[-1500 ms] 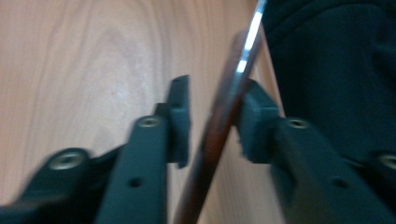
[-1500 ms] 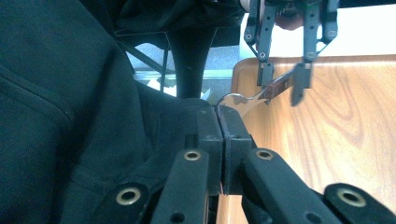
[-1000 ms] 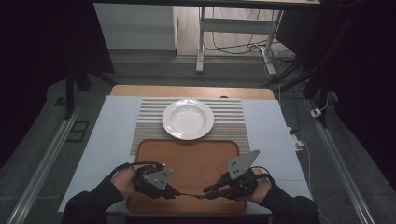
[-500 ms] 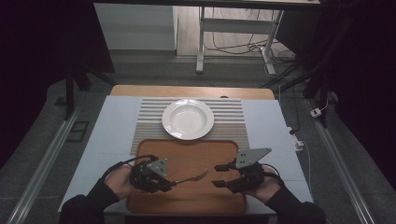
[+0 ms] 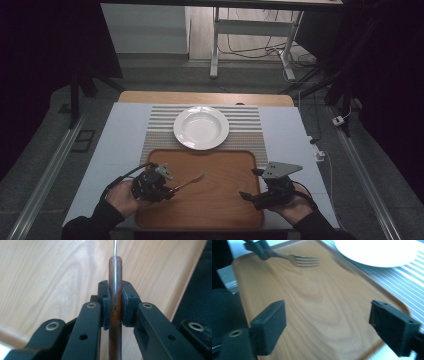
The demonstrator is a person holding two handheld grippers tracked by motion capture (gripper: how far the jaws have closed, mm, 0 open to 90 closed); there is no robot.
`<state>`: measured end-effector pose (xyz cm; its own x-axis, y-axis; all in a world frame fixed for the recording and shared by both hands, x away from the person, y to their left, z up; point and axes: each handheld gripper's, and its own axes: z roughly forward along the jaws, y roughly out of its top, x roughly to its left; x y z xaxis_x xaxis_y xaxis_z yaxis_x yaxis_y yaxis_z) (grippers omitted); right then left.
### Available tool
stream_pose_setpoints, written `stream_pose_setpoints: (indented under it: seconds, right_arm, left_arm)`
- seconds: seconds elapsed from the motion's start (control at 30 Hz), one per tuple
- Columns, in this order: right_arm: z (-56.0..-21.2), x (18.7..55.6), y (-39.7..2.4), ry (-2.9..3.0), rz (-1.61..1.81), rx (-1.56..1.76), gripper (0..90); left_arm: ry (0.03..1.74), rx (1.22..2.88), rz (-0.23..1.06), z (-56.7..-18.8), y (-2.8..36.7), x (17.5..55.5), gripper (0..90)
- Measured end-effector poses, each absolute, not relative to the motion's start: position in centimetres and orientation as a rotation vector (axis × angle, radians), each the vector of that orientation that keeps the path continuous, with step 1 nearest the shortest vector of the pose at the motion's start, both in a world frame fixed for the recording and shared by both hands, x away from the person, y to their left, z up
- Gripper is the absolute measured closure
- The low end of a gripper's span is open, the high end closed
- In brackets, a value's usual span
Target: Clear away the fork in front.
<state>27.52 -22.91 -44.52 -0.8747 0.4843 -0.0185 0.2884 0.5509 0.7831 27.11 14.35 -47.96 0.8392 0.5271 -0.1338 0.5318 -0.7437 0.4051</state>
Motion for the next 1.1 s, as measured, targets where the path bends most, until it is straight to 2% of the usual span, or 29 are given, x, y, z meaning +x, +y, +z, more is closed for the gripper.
stream_pose_setpoints:
  seconds: [0.27,0.37,0.6,0.9,1.1]
  right_arm:
    - [-44.8,26.5,-24.8,2.478,1.183,0.768,5.3]
    - [-45.0,26.1,-25.4,2.461,1.137,0.801,4.7]
    - [-45.4,25.1,-26.8,2.443,1.093,0.862,2.1]
    - [-45.8,24.5,-28.2,2.433,1.072,0.935,1.5]
    - [-45.8,24.2,-28.8,2.432,1.070,0.979,0.5]
  left_arm:
    - [1.002,2.537,0.016,-48.6,15.0,27.1,80.0]
    - [1.069,2.531,0.064,-48.8,15.1,27.0,80.1]
    - [1.239,2.491,0.059,-49.5,15.7,27.2,80.0]
    - [1.268,2.525,0.026,-50.4,15.3,27.5,79.0]
    - [1.237,2.442,-0.011,-49.7,16.1,27.5,75.5]
